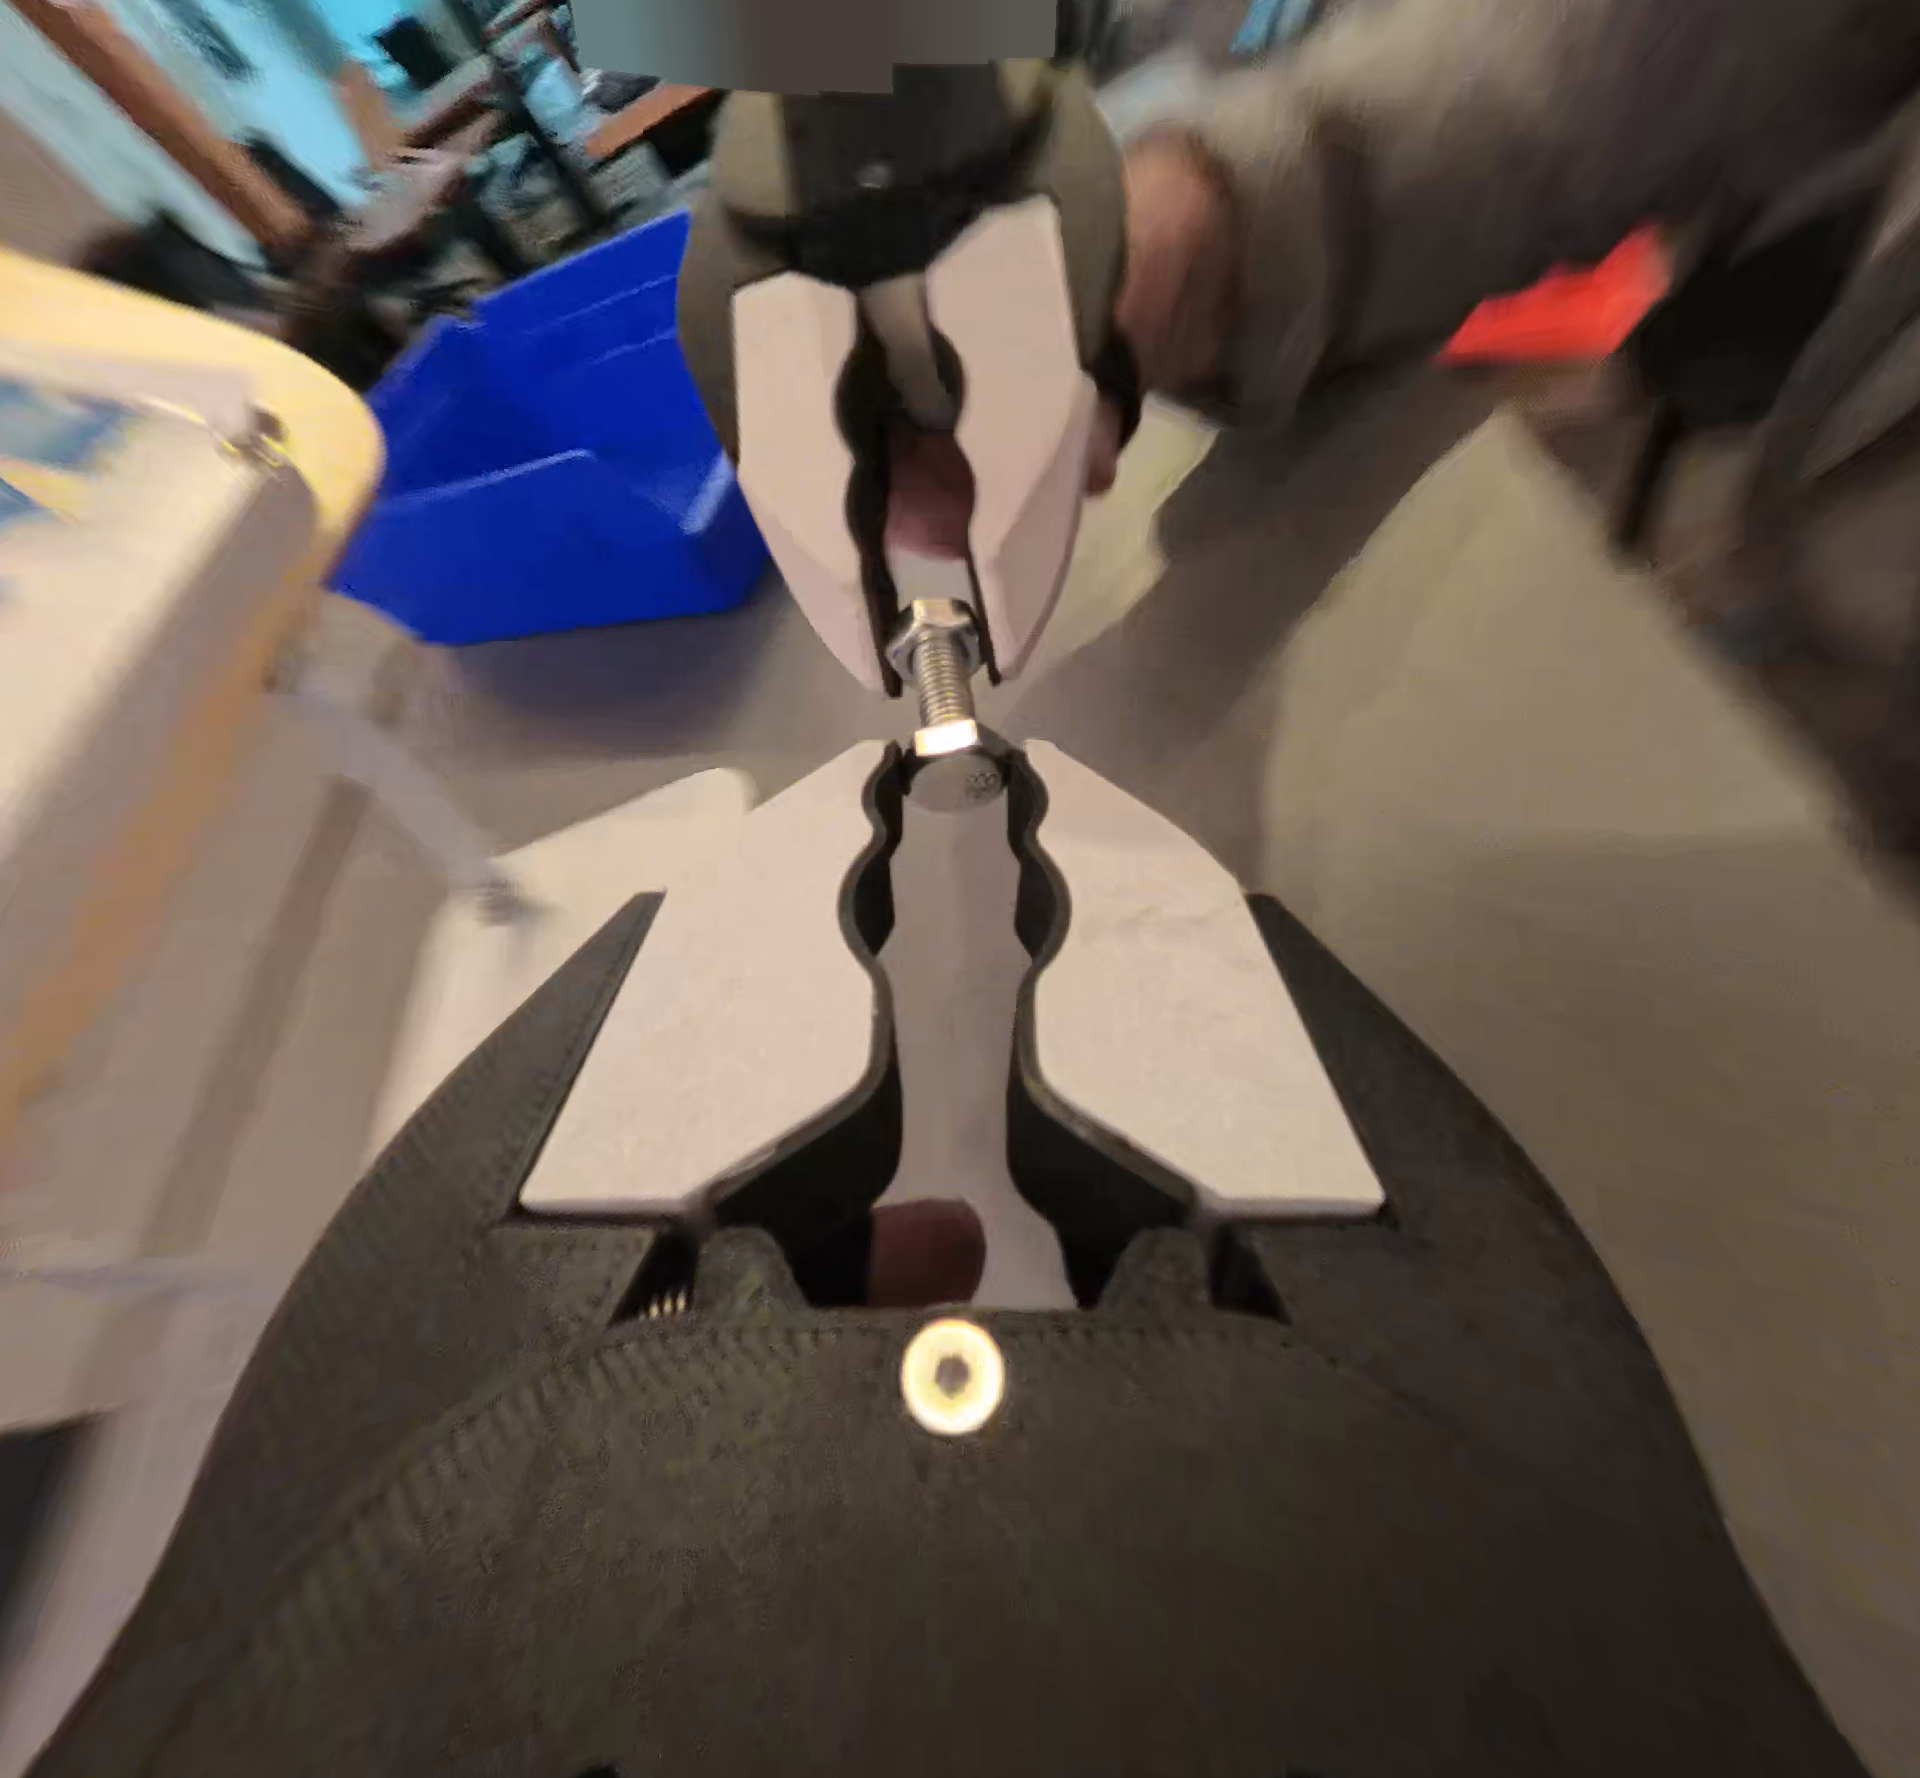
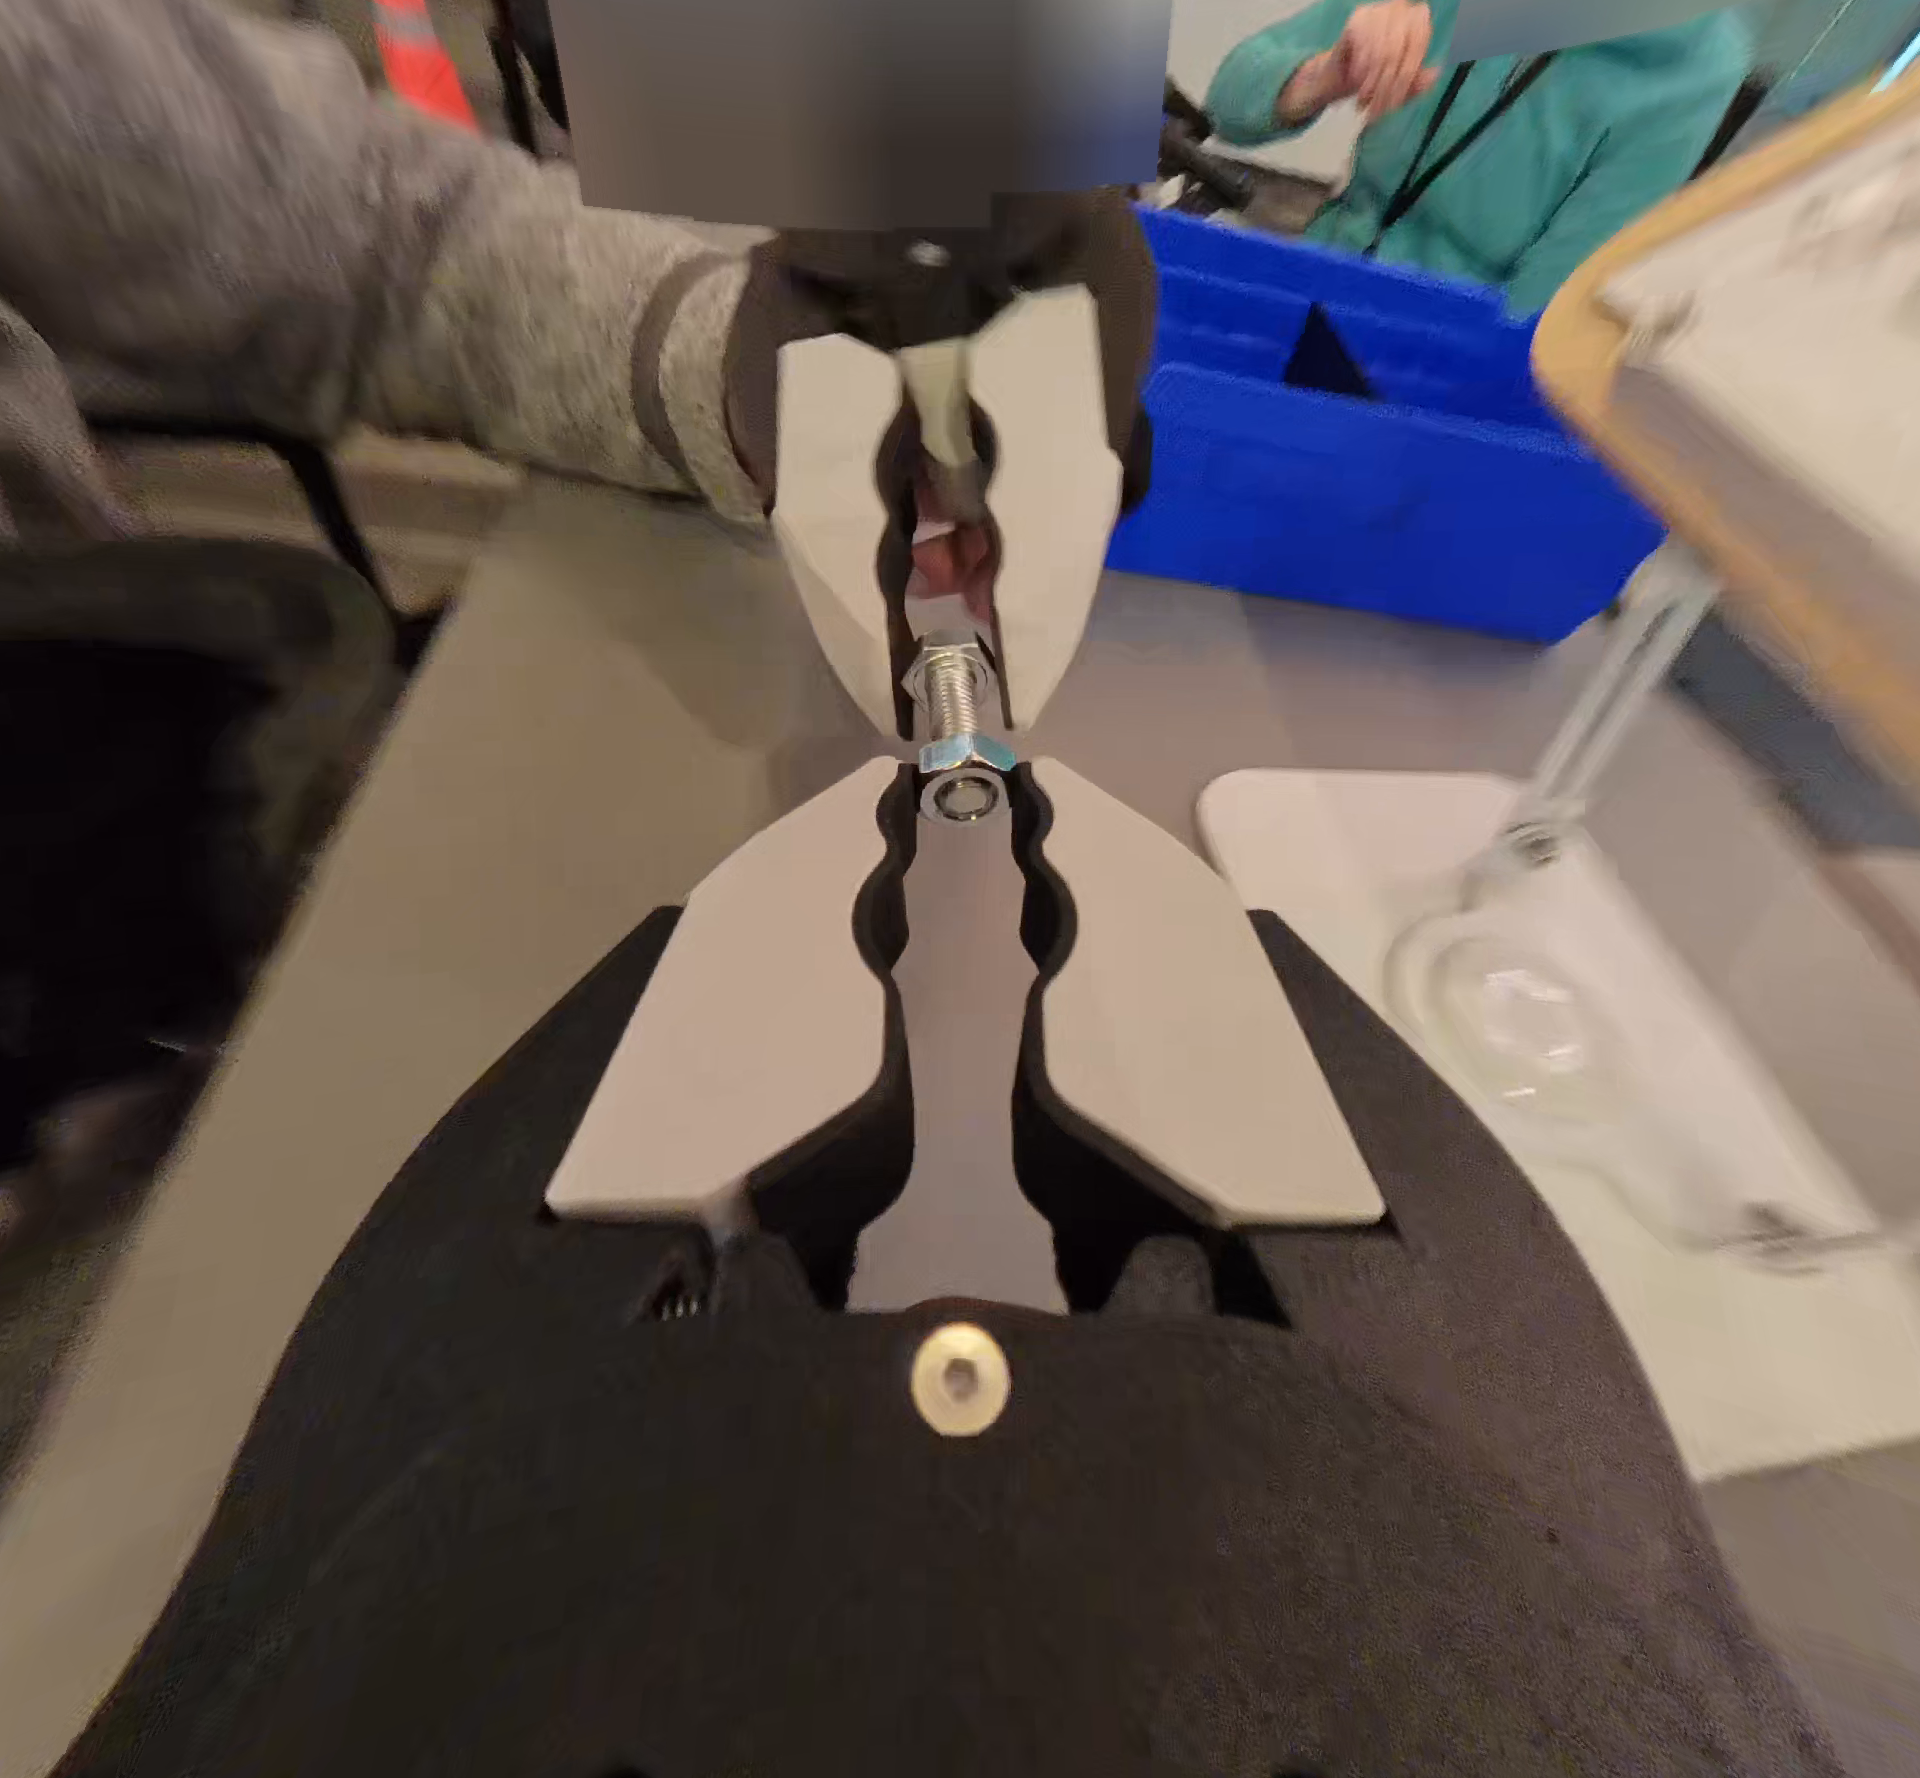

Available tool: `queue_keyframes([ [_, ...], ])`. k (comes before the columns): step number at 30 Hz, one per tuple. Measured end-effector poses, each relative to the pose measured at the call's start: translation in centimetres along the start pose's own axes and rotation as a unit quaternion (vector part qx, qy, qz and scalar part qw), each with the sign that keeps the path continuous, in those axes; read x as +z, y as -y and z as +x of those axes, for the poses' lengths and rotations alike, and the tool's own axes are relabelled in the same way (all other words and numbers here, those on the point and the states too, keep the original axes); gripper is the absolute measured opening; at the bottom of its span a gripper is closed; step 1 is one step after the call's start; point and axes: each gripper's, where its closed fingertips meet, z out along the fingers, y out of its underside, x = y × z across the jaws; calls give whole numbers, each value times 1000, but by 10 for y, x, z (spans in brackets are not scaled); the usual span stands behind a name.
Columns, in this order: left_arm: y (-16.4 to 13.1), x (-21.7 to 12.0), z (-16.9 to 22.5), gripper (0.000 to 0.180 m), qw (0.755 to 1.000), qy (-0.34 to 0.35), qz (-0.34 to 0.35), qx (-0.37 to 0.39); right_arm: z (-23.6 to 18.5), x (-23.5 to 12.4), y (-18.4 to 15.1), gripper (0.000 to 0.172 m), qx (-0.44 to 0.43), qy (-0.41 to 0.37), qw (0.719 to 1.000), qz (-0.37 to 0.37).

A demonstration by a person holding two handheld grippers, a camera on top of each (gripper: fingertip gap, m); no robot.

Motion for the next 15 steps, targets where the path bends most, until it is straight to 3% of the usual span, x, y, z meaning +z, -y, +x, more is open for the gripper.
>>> queue_keyframes([
  [2,-4,0,-6,19,982,91,-71,151,1,1,-1,18,115,48,992,23],
  [6,-16,6,-12,19,891,200,-180,367,4,1,-15,18,277,114,953,35],
  [7,-19,7,-11,19,881,201,-193,382,3,2,-19,18,288,116,950,28],
  [9,-18,6,-12,19,893,203,-177,362,4,2,-17,18,272,110,955,40],
  [11,-13,5,-11,19,926,180,-141,301,4,1,-11,19,219,92,971,38],
  [13,-10,5,-6,19,965,130,-97,208,10,-1,-9,55,164,53,985,24],
  [15,-3,2,-3,18,992,77,-34,92,15,-5,-13,57,65,2,998,-13],
])
